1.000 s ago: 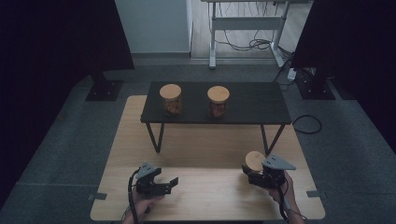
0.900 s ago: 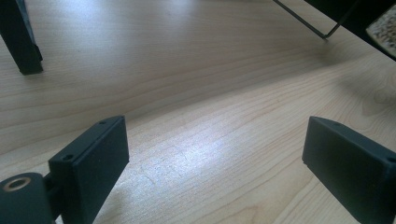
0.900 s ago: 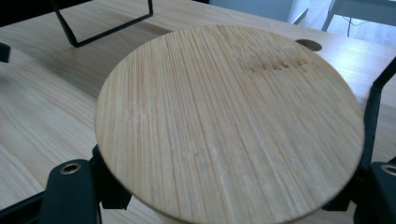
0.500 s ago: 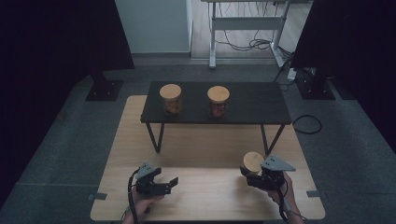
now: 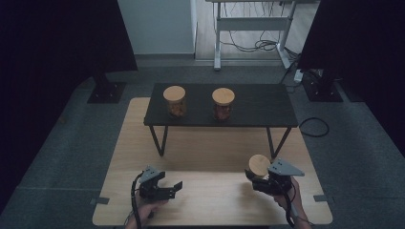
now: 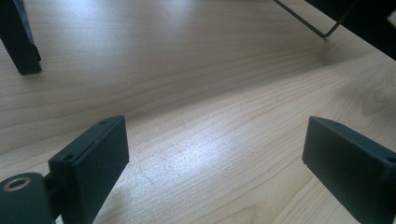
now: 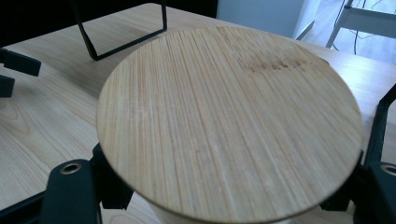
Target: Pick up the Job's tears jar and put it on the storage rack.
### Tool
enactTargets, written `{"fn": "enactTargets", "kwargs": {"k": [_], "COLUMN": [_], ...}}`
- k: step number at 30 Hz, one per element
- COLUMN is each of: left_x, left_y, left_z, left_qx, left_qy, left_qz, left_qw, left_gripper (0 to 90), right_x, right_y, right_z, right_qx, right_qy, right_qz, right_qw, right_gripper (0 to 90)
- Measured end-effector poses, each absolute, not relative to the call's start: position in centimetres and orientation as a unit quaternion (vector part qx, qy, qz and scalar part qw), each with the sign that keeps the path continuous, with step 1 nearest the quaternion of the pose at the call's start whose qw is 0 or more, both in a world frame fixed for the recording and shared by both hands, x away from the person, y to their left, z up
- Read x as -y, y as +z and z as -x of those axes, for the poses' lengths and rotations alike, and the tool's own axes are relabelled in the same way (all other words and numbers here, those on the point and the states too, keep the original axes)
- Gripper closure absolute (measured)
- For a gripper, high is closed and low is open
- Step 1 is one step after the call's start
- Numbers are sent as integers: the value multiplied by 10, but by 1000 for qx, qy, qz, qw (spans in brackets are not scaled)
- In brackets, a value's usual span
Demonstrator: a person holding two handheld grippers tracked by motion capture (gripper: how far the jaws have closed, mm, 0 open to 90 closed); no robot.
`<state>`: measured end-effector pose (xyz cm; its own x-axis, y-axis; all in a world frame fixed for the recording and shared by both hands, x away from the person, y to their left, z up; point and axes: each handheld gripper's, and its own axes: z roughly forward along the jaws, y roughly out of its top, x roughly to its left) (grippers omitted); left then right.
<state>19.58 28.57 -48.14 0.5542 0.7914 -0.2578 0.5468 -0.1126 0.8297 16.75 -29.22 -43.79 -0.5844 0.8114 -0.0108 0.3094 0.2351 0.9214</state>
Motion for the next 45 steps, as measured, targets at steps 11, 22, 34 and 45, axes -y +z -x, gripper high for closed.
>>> {"fn": "enactTargets", "kwargs": {"k": [11, 22, 34, 45], "left_x": [-285, -283, -284, -283], "left_y": [-482, -483, -483, -483], "left_z": [-196, -197, -197, -197], "left_qx": [-455, -455, -455, -455], "left_qy": [126, 126, 125, 125], "left_qz": [-736, -739, -738, -739], "left_qw": [485, 481, 482, 481], "left_gripper": [67, 67, 67, 67], "right_x": [290, 296, 293, 288], "right_y": [-434, -429, -421, -413], "right_z": [-164, -164, -157, -152], "right_qx": [-745, -737, -737, -739], "right_qy": [495, 517, 518, 517], "right_qz": [-368, -364, -359, -354], "right_qw": [255, 239, 245, 249], "right_gripper": [246, 247, 247, 247]}}
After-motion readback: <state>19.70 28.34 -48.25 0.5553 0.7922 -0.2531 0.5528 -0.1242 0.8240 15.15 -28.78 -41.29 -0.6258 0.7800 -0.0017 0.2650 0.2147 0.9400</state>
